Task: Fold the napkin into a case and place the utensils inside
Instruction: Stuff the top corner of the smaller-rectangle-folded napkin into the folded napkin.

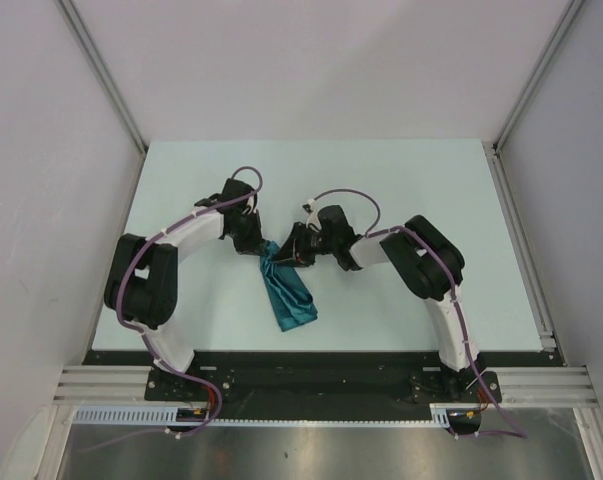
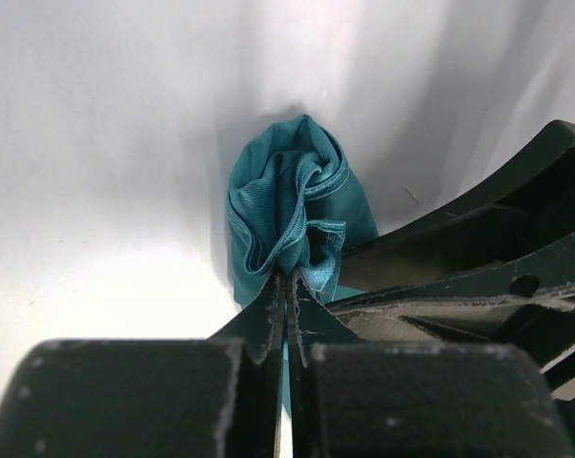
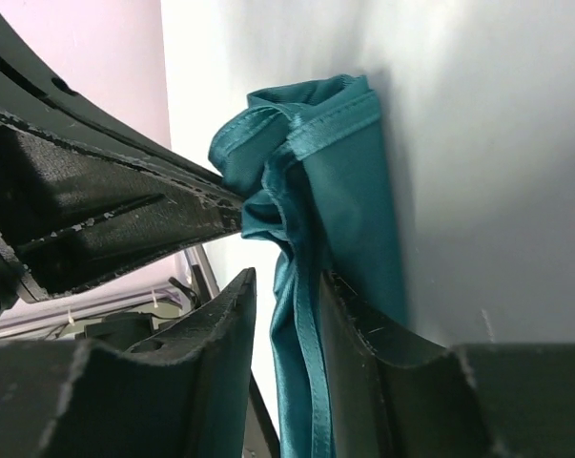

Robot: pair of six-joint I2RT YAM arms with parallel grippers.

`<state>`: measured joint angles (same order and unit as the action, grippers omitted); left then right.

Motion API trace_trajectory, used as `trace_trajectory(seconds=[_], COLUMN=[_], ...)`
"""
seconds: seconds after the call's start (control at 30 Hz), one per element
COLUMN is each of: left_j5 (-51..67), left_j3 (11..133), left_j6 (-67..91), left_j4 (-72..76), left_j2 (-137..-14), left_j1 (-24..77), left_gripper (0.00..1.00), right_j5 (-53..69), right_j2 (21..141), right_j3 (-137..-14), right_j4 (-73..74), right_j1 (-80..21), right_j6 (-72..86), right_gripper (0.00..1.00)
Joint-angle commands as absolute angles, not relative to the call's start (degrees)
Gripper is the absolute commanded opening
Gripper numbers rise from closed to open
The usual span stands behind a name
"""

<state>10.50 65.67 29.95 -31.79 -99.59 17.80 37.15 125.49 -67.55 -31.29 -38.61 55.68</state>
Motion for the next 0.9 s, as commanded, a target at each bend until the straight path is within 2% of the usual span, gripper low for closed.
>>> trace_trajectory(seconds=[0.0, 0.3, 0.4, 0.5, 0.6, 0.87], left_j5=[11.4, 11.4, 11.7, 12.0, 12.0, 12.9], left_j3=[65.4, 65.0, 65.0, 65.3, 65.7, 66.3], left_j6=[30.1, 29.7, 29.8, 29.9, 29.8, 29.9], left_j4=[-31.1, -31.1, -31.2, -31.2, -31.6, -31.2], left_j2=[-96.3, -96.3, -96.2, -95.8, -95.5, -96.1], left_j1=[17.4, 17.3, 17.1, 17.1, 17.1, 17.2], left_gripper=[0.00, 0.00, 0.00, 0.00, 0.00, 0.00], right_j5=[38.4, 39.6, 40.5, 40.8, 41.3, 40.1], right_j2=[122.1, 124.3, 126.1, 127.9, 129.1, 131.6], right_j3=[-66.9, -68.1, -70.4, -71.7, -73.3, -74.1], right_j4=[-34.5, -36.8, -36.4, -37.1, -37.4, -37.6], right_j1=[-37.5, -36.1, -36.2, -36.6, -37.1, -39.6], right_j6=[56.2, 57.7, 57.9, 58.5, 59.0, 59.8], right_gripper=[0.38, 0.37, 0.30, 0.16, 0.08, 0.00])
